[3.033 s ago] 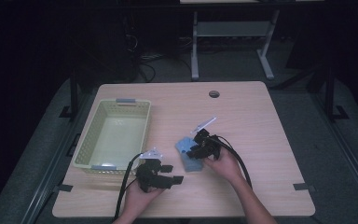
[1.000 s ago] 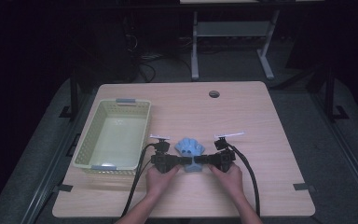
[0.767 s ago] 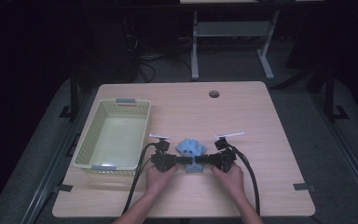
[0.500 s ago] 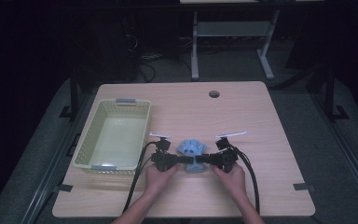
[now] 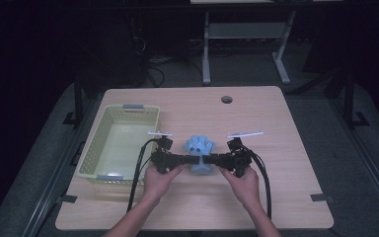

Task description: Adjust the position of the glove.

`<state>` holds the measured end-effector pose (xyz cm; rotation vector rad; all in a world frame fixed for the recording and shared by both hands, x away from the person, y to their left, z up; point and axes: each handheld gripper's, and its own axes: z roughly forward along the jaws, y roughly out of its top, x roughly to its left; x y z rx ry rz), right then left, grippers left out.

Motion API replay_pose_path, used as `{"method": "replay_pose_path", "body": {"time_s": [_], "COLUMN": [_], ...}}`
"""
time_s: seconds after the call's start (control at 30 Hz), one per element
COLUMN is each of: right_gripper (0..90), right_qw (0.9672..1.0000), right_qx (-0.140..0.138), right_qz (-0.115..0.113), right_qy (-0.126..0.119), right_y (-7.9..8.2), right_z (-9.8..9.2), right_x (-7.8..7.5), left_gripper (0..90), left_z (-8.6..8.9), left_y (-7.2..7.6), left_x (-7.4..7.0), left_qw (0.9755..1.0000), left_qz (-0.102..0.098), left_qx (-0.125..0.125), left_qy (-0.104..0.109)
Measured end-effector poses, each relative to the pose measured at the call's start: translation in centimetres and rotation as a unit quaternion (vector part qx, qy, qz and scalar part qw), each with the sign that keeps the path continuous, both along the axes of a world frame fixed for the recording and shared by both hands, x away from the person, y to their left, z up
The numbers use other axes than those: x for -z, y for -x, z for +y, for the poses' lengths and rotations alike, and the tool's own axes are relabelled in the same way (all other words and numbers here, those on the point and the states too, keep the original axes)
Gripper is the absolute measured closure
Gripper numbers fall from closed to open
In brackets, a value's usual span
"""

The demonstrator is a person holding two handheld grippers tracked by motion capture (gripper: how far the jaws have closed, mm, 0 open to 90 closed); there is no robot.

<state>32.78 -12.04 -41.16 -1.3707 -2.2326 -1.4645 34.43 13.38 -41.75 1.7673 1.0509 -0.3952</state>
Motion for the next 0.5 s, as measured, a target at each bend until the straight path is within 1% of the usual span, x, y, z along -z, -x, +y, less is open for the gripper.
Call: {"method": "replay_pose_path", "body": {"time_s": [0.07, 0.13, 0.2, 0.33, 0.37, 0.4, 0.5], "right_gripper": [76.3, 76.4, 76.3, 76.2, 76.2, 76.2, 76.2], "right_qw": [1.0000, 1.0000, 0.9999, 0.9998, 0.9997, 0.9997, 0.9997], "right_qx": [-0.001, -0.002, -0.004, -0.007, -0.008, -0.008, -0.012], "right_qz": [-0.003, -0.006, -0.011, -0.014, -0.016, -0.016, -0.018], "right_qy": [-0.005, -0.004, -0.012, -0.013, -0.014, -0.014, -0.010], "right_y": [-0.1, -0.1, -0.3, -0.5, -0.6, -0.6, -0.8], "right_z": [0.4, 0.5, 0.8, 1.2, 1.5, 1.5, 2.1], "right_x": [-0.6, -0.8, -1.2, -1.6, -2.0, -2.0, -2.6], "left_gripper": [78.9, 79.0, 79.0, 79.0, 79.0, 79.0, 79.1], "left_z": [0.5, 0.7, 1.0, 1.7, 1.9, 1.9, 2.5], "left_y": [0.0, -0.1, -0.2, -0.4, -0.5, -0.5, -0.5], "left_x": [-0.6, -0.7, -1.1, -1.7, -2.0, -2.0, -2.6], "left_qw": [1.0000, 1.0000, 1.0000, 0.9999, 0.9999, 0.9999, 0.9998], "left_qz": [-0.006, -0.007, -0.009, -0.013, -0.015, -0.015, -0.020], "left_qx": [-0.002, -0.001, -0.001, 0.001, 0.000, 0.000, 0.001], "left_qy": [0.002, 0.003, 0.002, 0.006, 0.006, 0.006, 0.002]}}
